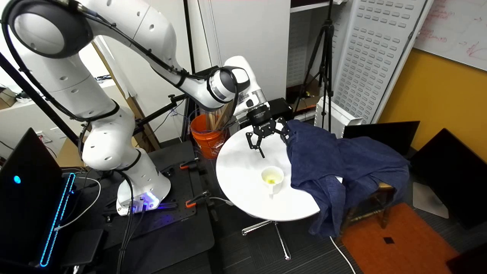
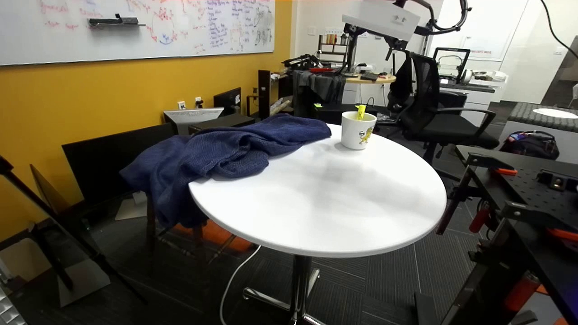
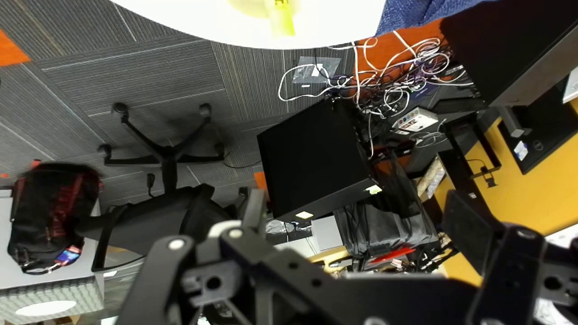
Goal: Pick up the marker from the cup and put it on the table
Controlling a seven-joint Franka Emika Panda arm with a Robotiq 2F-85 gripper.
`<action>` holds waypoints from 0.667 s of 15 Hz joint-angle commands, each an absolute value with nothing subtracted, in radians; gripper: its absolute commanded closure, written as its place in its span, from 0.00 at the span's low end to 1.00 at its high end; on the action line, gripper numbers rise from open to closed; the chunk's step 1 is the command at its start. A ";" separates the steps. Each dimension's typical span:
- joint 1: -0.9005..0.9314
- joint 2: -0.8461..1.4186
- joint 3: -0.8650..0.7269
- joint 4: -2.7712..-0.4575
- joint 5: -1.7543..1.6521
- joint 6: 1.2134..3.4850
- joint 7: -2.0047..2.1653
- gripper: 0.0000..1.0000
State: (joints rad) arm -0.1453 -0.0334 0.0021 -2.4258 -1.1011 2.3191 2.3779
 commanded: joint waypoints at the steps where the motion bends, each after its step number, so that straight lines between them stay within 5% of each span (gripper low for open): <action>1: -0.108 0.049 -0.016 -2.367 -1.129 2.296 2.434 0.00; 10: -0.082 0.133 -0.025 -2.347 -1.095 2.304 2.408 0.00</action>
State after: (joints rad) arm -0.1053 0.1064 -0.0023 -2.3683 -1.1090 2.3170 2.4008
